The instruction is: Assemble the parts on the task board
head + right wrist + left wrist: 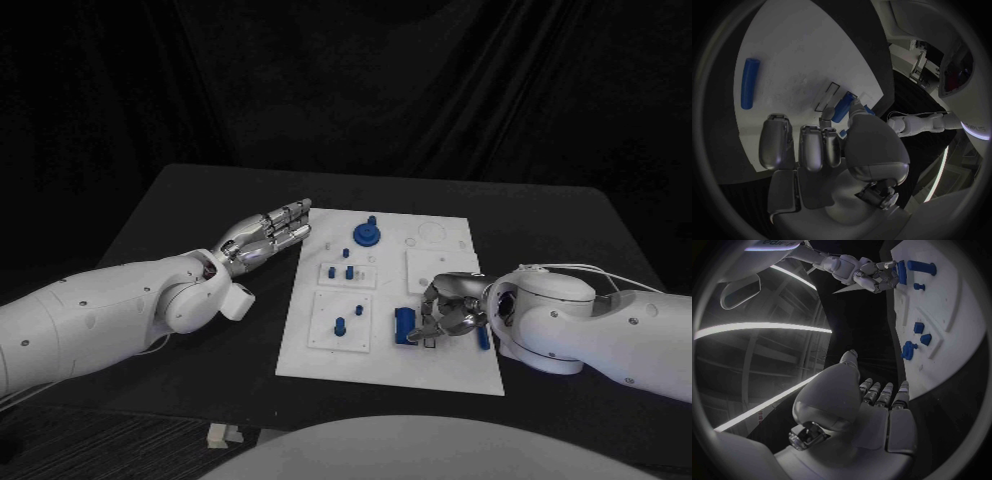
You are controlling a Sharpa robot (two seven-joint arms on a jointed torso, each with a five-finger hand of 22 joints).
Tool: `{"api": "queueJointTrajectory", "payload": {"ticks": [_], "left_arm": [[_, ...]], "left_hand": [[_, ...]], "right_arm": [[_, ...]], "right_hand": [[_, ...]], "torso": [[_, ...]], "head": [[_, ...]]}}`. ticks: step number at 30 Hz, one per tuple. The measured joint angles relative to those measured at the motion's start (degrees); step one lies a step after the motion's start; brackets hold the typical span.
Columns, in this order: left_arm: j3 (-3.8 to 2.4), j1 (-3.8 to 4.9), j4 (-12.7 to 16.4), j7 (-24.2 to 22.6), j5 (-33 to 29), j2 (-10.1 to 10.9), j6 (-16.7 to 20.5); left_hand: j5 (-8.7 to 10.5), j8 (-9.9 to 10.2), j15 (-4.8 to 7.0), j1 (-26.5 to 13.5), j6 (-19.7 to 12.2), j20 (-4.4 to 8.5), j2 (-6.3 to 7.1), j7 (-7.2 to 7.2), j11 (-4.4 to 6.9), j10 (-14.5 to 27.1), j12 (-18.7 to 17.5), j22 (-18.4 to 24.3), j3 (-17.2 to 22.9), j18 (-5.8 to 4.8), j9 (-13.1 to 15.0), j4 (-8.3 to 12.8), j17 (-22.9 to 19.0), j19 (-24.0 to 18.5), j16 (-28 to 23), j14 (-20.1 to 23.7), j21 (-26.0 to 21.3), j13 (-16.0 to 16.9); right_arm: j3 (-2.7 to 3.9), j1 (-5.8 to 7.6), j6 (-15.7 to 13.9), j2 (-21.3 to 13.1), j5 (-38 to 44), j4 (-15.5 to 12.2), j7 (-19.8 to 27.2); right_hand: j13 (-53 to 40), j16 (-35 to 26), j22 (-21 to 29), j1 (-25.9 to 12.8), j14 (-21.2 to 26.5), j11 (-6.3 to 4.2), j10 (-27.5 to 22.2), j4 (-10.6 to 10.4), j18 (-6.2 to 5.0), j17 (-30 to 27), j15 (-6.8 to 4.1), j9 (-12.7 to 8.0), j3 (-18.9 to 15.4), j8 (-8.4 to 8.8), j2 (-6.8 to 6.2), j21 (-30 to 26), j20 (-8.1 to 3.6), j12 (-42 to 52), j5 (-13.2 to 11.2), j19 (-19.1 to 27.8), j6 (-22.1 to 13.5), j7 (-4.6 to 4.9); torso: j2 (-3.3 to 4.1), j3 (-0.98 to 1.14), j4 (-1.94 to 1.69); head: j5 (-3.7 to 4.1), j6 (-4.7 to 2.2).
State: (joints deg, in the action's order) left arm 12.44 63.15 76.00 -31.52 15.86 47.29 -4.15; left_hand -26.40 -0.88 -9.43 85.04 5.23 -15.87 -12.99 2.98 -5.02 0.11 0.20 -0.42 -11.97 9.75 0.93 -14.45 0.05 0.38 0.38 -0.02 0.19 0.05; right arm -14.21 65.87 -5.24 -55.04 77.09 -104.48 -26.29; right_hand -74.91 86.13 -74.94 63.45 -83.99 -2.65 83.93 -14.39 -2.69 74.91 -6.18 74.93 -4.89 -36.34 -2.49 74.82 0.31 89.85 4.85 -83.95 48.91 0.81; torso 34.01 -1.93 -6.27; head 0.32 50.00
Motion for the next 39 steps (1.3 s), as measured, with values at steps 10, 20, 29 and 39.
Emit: {"api": "queueJointTrajectory", "payload": {"ticks": [10, 20, 29, 39], "left_arm": [[-0.02, 0.0, 0.1, 0.1, 0.0, 0.2, -0.1], [-0.01, -0.01, 0.1, 0.3, 0.0, 0.2, -0.1], [-0.01, -0.01, 0.0, 0.4, 0.0, 0.2, -0.1], [-0.01, -0.01, 0.0, 0.4, 0.0, 0.3, -0.1]], "left_hand": [[0.0, 0.0, -0.2, 0.0, 0.0, 0.0, 0.0, 0.0, 0.0, 0.0, 0.0, 0.0, 0.0, 0.0, 0.0, 0.0, 0.0, 0.0, 0.0, 0.2, 0.0, 0.0], [0.0, 0.0, -0.41, 0.0, 0.0, 0.0, 0.0, 0.0, 0.0, 0.0, 0.0, 0.0, 0.0, 0.0, 0.1, 0.0, 0.0, 0.0, 0.0, 0.0, 0.0, 0.0], [0.0, 0.0, -0.41, 0.0, 0.0, 0.01, 0.0, 0.0, 0.0, 0.0, 0.0, 0.0, 0.2, 0.0, 0.1, 0.2, 0.0, 0.0, 0.0, 0.0, 0.0, 0.0], [0.0, 0.0, -0.41, 0.0, 0.0, 0.01, 0.0, 0.0, 0.0, 0.0, 0.0, 0.0, 0.2, 0.0, 0.0, 0.2, 0.0, 0.0, 0.0, 0.0, 0.0, 0.0]], "right_arm": [[0.0, -0.08, -2.1, -1.4, 0.2, -0.7, 0.7], [0.04, 2.95, -7.8, -6.3, -0.4, -2.4, 1.4], [0.03, 5.43, -5.3, -9.6, -2.1, -2.1, -1.1], [-0.04, 4.97, 2.3, -10.6, 0.4, -1.0, -6.0]], "right_hand": [[0.0, 0.0, 0.0, -0.1, 0.0, -0.22, 0.2, -1.0, -0.01, 0.0, 0.0, 0.0, -0.8, -0.84, -0.12, 0.8, 0.0, 0.0, -1.7, 0.0, -0.2, -0.2], [0.0, 1.1, 0.0, -3.5, 0.0, -0.64, 0.2, -2.0, 0.0, 0.0, -0.04, 0.0, -1.2, -1.42, 1.0, 3.2, -0.11, 0.0, -1.8, -0.1, 0.4, -0.83], [0.0, 1.0, 0.0, 2.1, -0.1, -0.61, 0.2, 0.0, -0.01, 0.0, -0.37, -8.0, 0.3, 7.7, 2.48, 2.0, -0.41, 0.0, 21.5, 0.0, 0.8, -0.01], [0.0, 1.0, 0.0, 4.2, 0.0, -0.41, 0.0, -0.3, 0.0, 0.0, 0.01, -12.9, 2.1, 11.18, 1.67, 1.9, -0.2, 0.0, 30.3, -0.2, 2.6, 0.44]], "torso": [[0.0, 0.02, -0.02], [-0.04, 0.03, 0.01], [-0.05, 0.03, 0.01], [-0.05, 0.02, 0.01]], "head": [[-0.15, 0.0], [-0.35, 0.0], [0.37, 0.0], [1.14, 0.0]]}}
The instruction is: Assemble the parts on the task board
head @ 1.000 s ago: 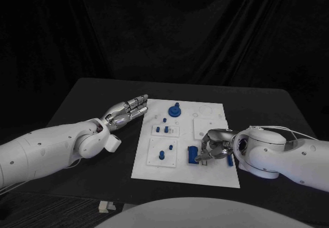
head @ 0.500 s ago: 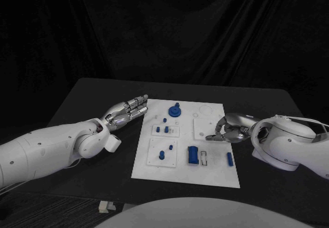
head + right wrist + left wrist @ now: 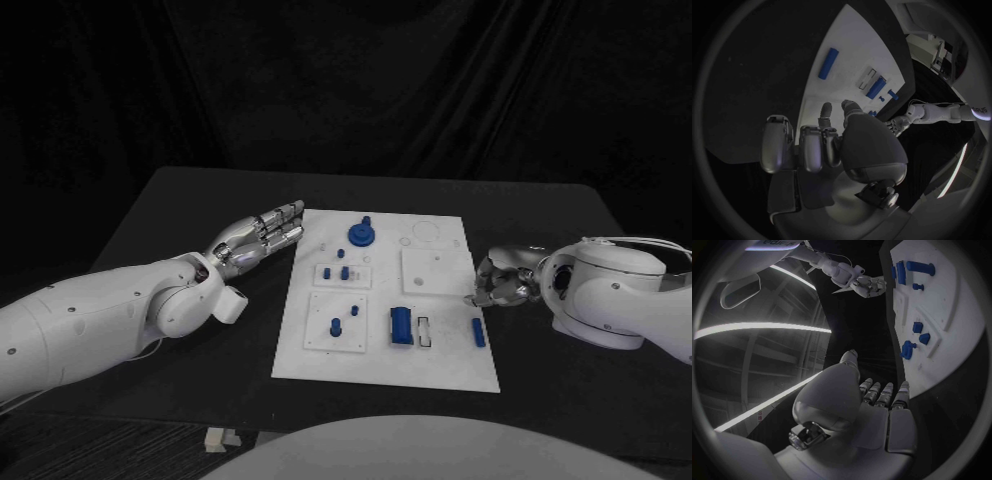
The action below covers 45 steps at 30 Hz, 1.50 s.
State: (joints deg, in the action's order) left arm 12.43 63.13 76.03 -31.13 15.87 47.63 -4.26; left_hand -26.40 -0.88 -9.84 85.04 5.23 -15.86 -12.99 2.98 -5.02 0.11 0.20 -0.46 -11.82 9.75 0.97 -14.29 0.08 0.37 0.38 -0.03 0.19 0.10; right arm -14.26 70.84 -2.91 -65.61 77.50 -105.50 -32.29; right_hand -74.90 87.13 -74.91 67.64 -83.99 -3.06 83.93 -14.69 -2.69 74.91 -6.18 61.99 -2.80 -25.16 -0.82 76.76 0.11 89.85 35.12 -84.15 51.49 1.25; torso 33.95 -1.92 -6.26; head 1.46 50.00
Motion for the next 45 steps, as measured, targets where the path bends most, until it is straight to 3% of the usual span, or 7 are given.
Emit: {"api": "queueJointTrajectory", "payload": {"ticks": [5, 15, 24, 31, 34, 40, 45], "left_arm": [[0.0, 0.0, 0.0, 0.0, 0.0, 0.1, 0.0], [0.0, 0.0, 0.0, 0.0, 0.0, 0.0, -0.1], [0.0, 0.0, -0.2, 0.1, 0.0, 0.0, -0.1], [0.0, -0.01, -0.2, 0.1, 0.0, 0.0, -0.2], [0.0, -0.01, -0.2, 0.1, 0.0, 0.0, -0.3], [0.0, -0.01, -0.2, 0.2, 0.0, 0.1, -0.3], [0.0, -0.02, -0.2, 0.2, 0.0, 0.1, -0.4]], "left_hand": [[0.0, 0.0, 0.0, 0.0, 0.0, 0.0, 0.0, 0.0, 0.0, 0.0, 0.0, 0.0, 0.0, 0.0, 0.0, 0.0, 0.0, 0.0, 0.0, 0.0, 0.0, 0.0], [0.0, 0.0, 0.0, 0.0, 0.0, 0.0, 0.0, 0.0, 0.0, 0.0, 0.0, 0.0, 0.0, 0.0, 0.0, 0.0, 0.0, 0.0, 0.0, 0.0, 0.0, 0.0], [0.0, 0.0, 0.0, 0.0, 0.0, 0.0, 0.0, 0.0, 0.0, 0.0, 0.0, 0.0, 0.0, 0.0, 0.0, 0.0, 0.0, 0.0, 0.0, 0.0, 0.0, 0.0], [0.0, 0.0, 0.0, 0.0, 0.0, 0.0, 0.0, 0.0, 0.0, 0.0, 0.0, 0.0, 0.0, 0.0, 0.0, 0.0, 0.0, 0.0, 0.0, 0.0, 0.0, 0.0], [0.0, 0.0, 0.0, 0.0, 0.0, 0.0, 0.0, 0.0, 0.0, 0.0, 0.0, 0.0, 0.0, 0.0, 0.0, 0.0, 0.0, 0.0, 0.0, 0.0, 0.0, 0.0], [0.0, 0.0, 0.01, 0.0, 0.0, 0.0, 0.0, 0.0, 0.0, 0.0, 0.0, 0.0, 0.0, 0.0, 0.0, 0.0, 0.0, 0.0, 0.0, 0.0, 0.0, 0.0], [-0.24, 0.0, 0.01, 0.0, 0.0, 0.0, 0.0, 0.0, 0.0, 0.0, 0.0, 0.0, 0.0, 0.0, 0.0, 0.0, 0.0, 0.0, 0.0, 0.0, 0.0, 0.0]], "right_arm": [[0.0, -0.42, 1.6, -0.3, 1.5, -0.1, -1.3], [0.0, -1.71, 3.1, -0.3, 3.2, -0.3, -2.7], [0.0, -3.19, 3.2, 0.1, 3.7, -0.3, -3.1], [0.0, -3.95, 3.3, 0.3, 3.8, -0.2, -3.2], [0.0, -4.43, 3.3, 0.4, 3.9, -0.1, -3.2], [0.11, -4.82, 3.3, 0.8, 4.0, 0.0, -3.2], [0.2, -5.0, 2.9, 1.3, 4.2, 0.0, -3.0]], "right_hand": [[0.0, 0.0, 0.0, 0.0, 0.0, 0.0, 0.0, -0.5, 0.0, 0.0, 0.0, -0.9, 0.8, 0.66, 0.01, 0.0, 0.0, 0.0, 1.8, 0.0, 0.0, 0.05], [0.0, 0.0, 0.0, -2.7, 0.0, 0.92, 0.1, -1.6, 0.0, 0.0, 0.4, -8.7, 1.2, 7.08, -0.4, 0.2, 0.54, 0.0, -9.7, 0.1, 3.4, 1.0], [0.0, 0.0, 0.0, -4.3, 0.0, 0.92, 0.1, -1.7, 0.0, 0.0, 0.42, -12.3, 0.7, 9.95, -0.08, 0.8, 0.63, 0.0, -12.5, 0.2, 4.9, 1.1], [0.0, 0.0, 0.0, -4.3, 0.0, 1.28, 0.1, -1.5, -0.01, 0.0, 0.76, -14.8, 0.5, 12.04, -0.08, 0.9, 0.83, 0.0, -12.5, 0.0, 5.3, 1.51], [0.0, 0.0, 0.0, -4.3, 0.0, 1.28, 0.1, -1.3, -0.01, 0.0, 0.82, -16.0, 0.7, 13.02, -0.05, 0.9, 1.03, 0.0, -11.0, 0.2, 5.6, 1.68], [0.0, -0.2, 0.0, -0.9, -0.2, 1.28, 0.1, 0.4, -0.01, 0.0, 0.96, -18.6, 2.4, 14.81, 0.02, 0.9, 1.03, 0.0, -3.7, 0.2, 6.6, 1.53], [0.0, -0.2, 0.0, 1.2, -0.2, 1.28, 0.1, 2.0, 0.0, 0.0, 0.96, -18.9, 4.2, 15.85, -0.39, 0.9, 1.03, 0.0, 0.9, 0.2, 7.0, 1.72]], "torso": [[0.01, 0.0, 0.01], [0.02, 0.02, 0.03], [0.04, 0.02, 0.05], [0.03, 0.02, 0.03], [0.02, 0.02, 0.03], [0.02, 0.01, 0.01], [0.01, -0.01, 0.0]], "head": [[0.21, 0.0], [0.56, 0.0], [0.33, 0.0], [0.15, 0.0], [0.2, 0.0], [0.18, 0.0], [0.18, 0.0]]}}
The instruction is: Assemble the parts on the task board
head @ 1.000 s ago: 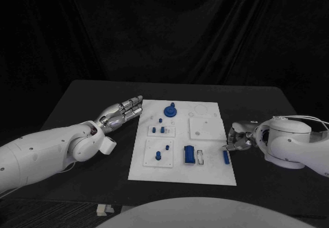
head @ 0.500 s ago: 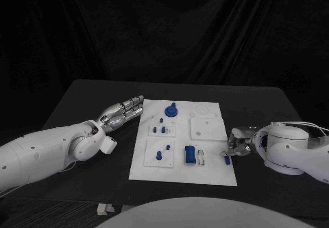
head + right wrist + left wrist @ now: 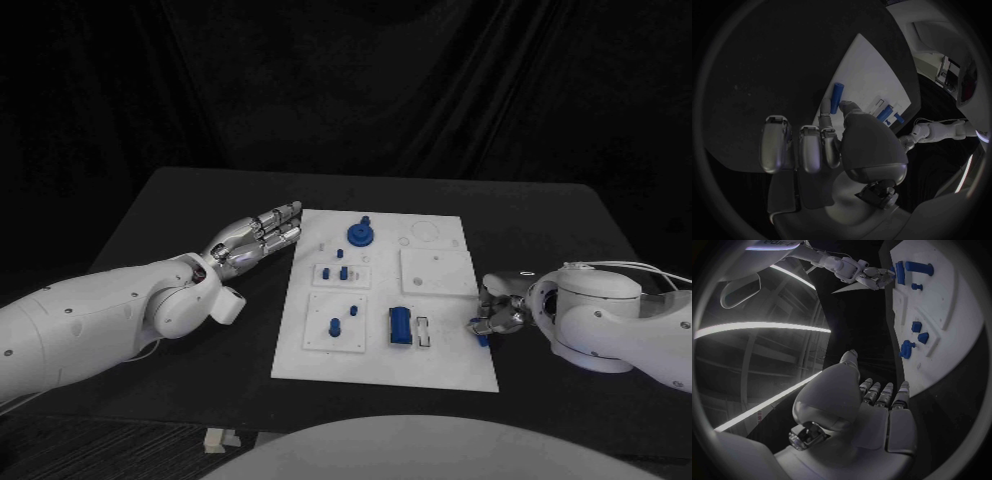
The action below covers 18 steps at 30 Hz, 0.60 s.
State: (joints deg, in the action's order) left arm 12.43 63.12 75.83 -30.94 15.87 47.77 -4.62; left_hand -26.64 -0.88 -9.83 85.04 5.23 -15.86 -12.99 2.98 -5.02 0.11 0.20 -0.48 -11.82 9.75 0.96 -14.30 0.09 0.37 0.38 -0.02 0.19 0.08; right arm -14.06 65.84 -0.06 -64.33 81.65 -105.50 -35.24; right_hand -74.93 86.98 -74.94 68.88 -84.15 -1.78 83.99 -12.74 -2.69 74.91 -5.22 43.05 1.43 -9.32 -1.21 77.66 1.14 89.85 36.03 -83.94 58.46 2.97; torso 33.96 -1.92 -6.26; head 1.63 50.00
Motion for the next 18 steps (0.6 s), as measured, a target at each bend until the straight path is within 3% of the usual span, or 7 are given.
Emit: {"api": "queueJointTrajectory", "payload": {"ticks": [5, 8, 12, 14, 18], "left_arm": [[0.0, -0.01, 0.1, 0.0, 0.0, 0.0, -0.1], [0.0, -0.01, 0.2, 0.1, 0.0, 0.0, -0.1], [0.0, -0.02, 0.3, 0.2, 0.0, 0.0, -0.1], [0.0, -0.02, 0.3, 0.2, 0.0, 0.0, -0.1], [0.0, -0.03, 0.3, 0.2, 0.0, 0.0, -0.1]], "left_hand": [[0.0, 0.0, 0.0, 0.0, 0.1, 0.0, 0.0, 0.12, 0.0, 0.0, 0.0, 0.0, 0.1, 0.0, 0.0, 0.5, 0.0, 0.0, 0.0, 0.0, 0.0, 0.0], [-0.21, 0.0, 0.0, 0.2, 0.2, 0.0, -0.15, 0.21, -0.1, -0.1, 0.0, 0.0, 0.1, 0.0, 0.0, 0.5, 0.0, 0.0, 0.0, 0.0, 0.0, 0.0], [-0.21, 0.0, 0.0, 0.2, 0.2, 0.0, -0.23, 0.2, -0.2, -0.2, 0.0, 0.0, 0.2, 0.0, 0.0, 0.5, 0.0, 0.0, 0.0, 0.0, 0.0, 0.0], [-0.21, 0.0, 0.0, 0.2, 0.2, 0.0, -0.23, 0.2, -0.2, -0.2, 0.0, 0.0, 0.2, 0.0, 0.0, 0.5, 0.0, 0.0, 0.0, 0.0, 0.0, 0.0], [-0.21, 0.0, 0.0, 0.2, 0.2, 0.0, -0.23, 0.2, -0.2, -0.2, 0.0, 0.0, 0.4, 0.0, 0.0, 0.7, 0.0, 0.0, 0.0, 0.0, 0.0, 0.0]], "right_arm": [[0.01, -0.16, -0.6, 0.3, 0.1, -0.1, 0.4], [0.01, -0.22, -1.1, 0.5, 0.1, -0.1, 0.7], [0.01, -0.24, -1.8, 0.8, 0.2, -0.3, 1.3], [0.03, -0.25, -2.1, 0.9, 0.2, -0.3, 1.5], [-0.02, -0.34, -2.9, 0.9, 0.2, -0.5, 2.0]], "right_hand": [[0.0, 0.0, 0.0, 2.6, 0.0, 0.05, 0.0, 2.1, 0.0, 0.0, 0.01, 0.0, 2.9, 0.51, -0.89, 0.0, 0.0, 0.0, 1.2, 0.0, 0.6, -0.01], [0.0, 0.0, 0.0, 4.0, 0.0, 0.1, 0.1, 3.9, 0.0, 0.0, 0.19, 0.0, 5.5, 0.62, -1.77, 0.0, 0.0, 0.0, 3.9, 0.0, 0.8, 0.01], [0.0, 0.0, 0.0, 5.0, 0.0, 0.27, 0.0, 2.9, 0.0, 0.0, 0.3, -0.7, 6.5, 0.96, -2.1, 0.0, 0.0, 0.0, 6.5, 0.0, 0.8, 0.03], [0.0, 0.0, 0.0, 5.1, 0.0, 0.47, -0.2, 2.5, 0.0, 0.0, 0.36, -2.6, 6.9, 0.86, -2.18, 0.0, 0.0, 0.0, 6.8, 0.0, 0.8, 0.03], [0.0, 0.0, 0.0, 5.1, 0.0, 0.67, 0.0, 2.2, 0.0, 0.0, 0.42, -3.1, 7.2, 0.83, -2.18, 0.0, 0.2, 0.0, 6.8, -0.2, 0.8, 0.05]], "torso": [[0.0, 0.01, 0.01], [0.01, 0.01, 0.01], [0.01, 0.02, 0.0], [0.01, 0.02, 0.0], [0.01, 0.02, 0.01]], "head": [[0.04, 0.0], [0.11, 0.0], [0.19, 0.0], [0.14, 0.0], [-0.07, 0.0]]}}
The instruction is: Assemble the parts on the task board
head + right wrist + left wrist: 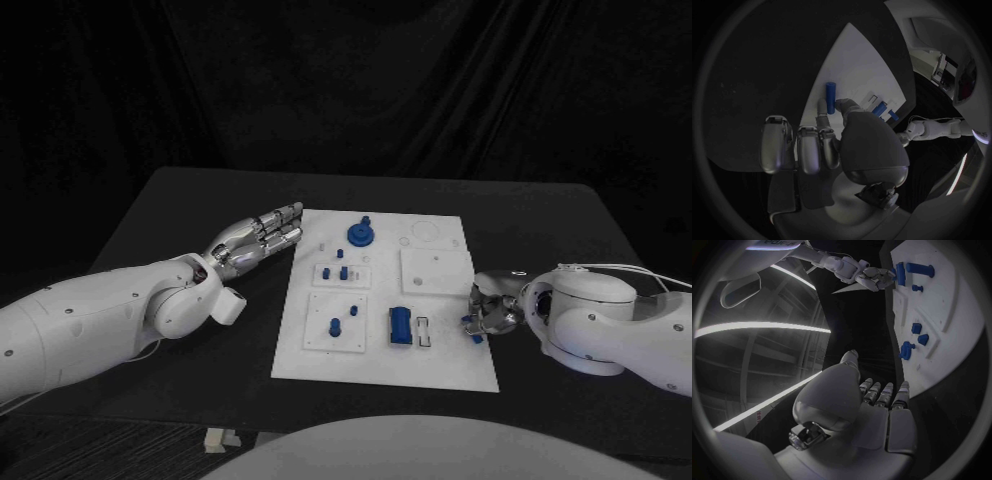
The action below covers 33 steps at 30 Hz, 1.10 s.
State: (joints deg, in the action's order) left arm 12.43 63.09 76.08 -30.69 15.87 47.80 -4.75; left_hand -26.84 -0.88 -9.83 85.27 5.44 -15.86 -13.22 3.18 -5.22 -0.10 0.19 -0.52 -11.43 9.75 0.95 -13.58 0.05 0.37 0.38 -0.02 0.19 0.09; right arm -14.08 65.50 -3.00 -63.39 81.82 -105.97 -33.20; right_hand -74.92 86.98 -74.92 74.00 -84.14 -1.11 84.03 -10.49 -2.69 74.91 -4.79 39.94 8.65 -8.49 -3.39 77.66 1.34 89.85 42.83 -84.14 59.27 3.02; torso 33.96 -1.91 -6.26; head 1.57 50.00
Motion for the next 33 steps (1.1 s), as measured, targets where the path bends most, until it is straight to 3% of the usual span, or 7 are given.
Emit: {"api": "queueJointTrajectory", "payload": {"ticks": [8, 11, 24, 33], "left_arm": [[0.0, -0.01, 0.0, 0.1, 0.0, 0.0, 0.0], [0.0, -0.02, 0.0, 0.2, 0.0, -0.1, 0.0], [0.0, -0.02, -0.2, 0.3, 0.0, -0.4, -0.1], [0.0, -0.03, -0.3, 0.4, 0.0, -0.6, -0.2]], "left_hand": [[-0.22, 0.0, 0.0, 0.0, 0.0, 0.0, 0.0, 0.0, 0.0, 0.0, 0.0, 0.0, 0.0, 0.01, 0.0, 0.0, 0.0, 0.0, 0.0, 0.0, 0.0, 0.0], [-0.22, 0.0, 0.0, 0.0, 0.0, 0.0, 0.0, 0.0, 0.0, 0.0, 0.0, 0.0, 0.0, 0.01, 0.0, 0.0, 0.0, 0.0, 0.0, 0.0, 0.0, 0.0], [-0.22, 0.0, 0.0, 0.0, -0.2, 0.0, 0.0, 0.21, 0.0, 0.0, 0.0, 0.0, 0.2, 0.0, 0.0, 0.2, 0.0, 0.0, 0.0, 0.0, 0.0, 0.0], [-0.22, 0.0, 0.0, 0.0, -0.2, 0.0, 0.0, 0.21, 0.0, 0.0, 0.0, 0.0, 0.2, 0.01, 0.0, 0.2, 0.0, 0.0, 0.0, 0.0, 0.0, 0.0]], "right_arm": [[-0.06, -0.11, -2.4, 0.4, -3.4, -0.3, 1.0], [-0.08, -0.12, -3.4, 0.6, -7.1, -0.3, 1.3], [-0.08, 0.72, -6.5, 2.4, -27.0, 1.1, 1.9], [-0.11, 0.78, -7.8, 3.3, -33.2, 1.9, 2.2]], "right_hand": [[0.0, 0.0, 0.0, -0.3, 0.0, 0.0, 0.0, 0.1, 0.0, 0.0, 0.01, -0.1, 1.2, -0.1, -0.25, 0.0, 0.21, 0.0, 0.0, 0.2, 0.1, 0.28], [0.0, 0.0, 0.0, -1.6, 0.0, 0.0, 0.0, 1.3, 0.0, 0.0, 0.01, -0.1, 3.1, -0.11, -0.42, 0.0, 0.21, 0.0, 0.0, 0.2, 0.0, 0.36], [0.0, 0.0, 0.0, -3.2, 0.0, 0.0, 0.0, 2.3, 0.0, 0.0, 0.02, 0.1, 5.0, -0.41, -0.37, -0.5, 0.21, 0.0, -0.5, 0.2, 0.0, 0.33], [0.0, 0.0, 0.0, -4.0, 0.0, 0.01, 0.0, 2.9, 0.0, 0.0, 0.02, 0.1, 5.9, -0.39, -0.6, -1.0, 0.21, 0.0, -1.0, 0.2, 0.1, 0.25]], "torso": [[0.0, 0.0, 0.0], [0.0, 0.0, 0.0], [-0.03, -0.02, -0.15], [-0.01, -0.02, -0.25]], "head": [[-0.1, 0.0], [-0.14, 0.0], [-0.23, 0.0], [-0.11, 0.0]]}}
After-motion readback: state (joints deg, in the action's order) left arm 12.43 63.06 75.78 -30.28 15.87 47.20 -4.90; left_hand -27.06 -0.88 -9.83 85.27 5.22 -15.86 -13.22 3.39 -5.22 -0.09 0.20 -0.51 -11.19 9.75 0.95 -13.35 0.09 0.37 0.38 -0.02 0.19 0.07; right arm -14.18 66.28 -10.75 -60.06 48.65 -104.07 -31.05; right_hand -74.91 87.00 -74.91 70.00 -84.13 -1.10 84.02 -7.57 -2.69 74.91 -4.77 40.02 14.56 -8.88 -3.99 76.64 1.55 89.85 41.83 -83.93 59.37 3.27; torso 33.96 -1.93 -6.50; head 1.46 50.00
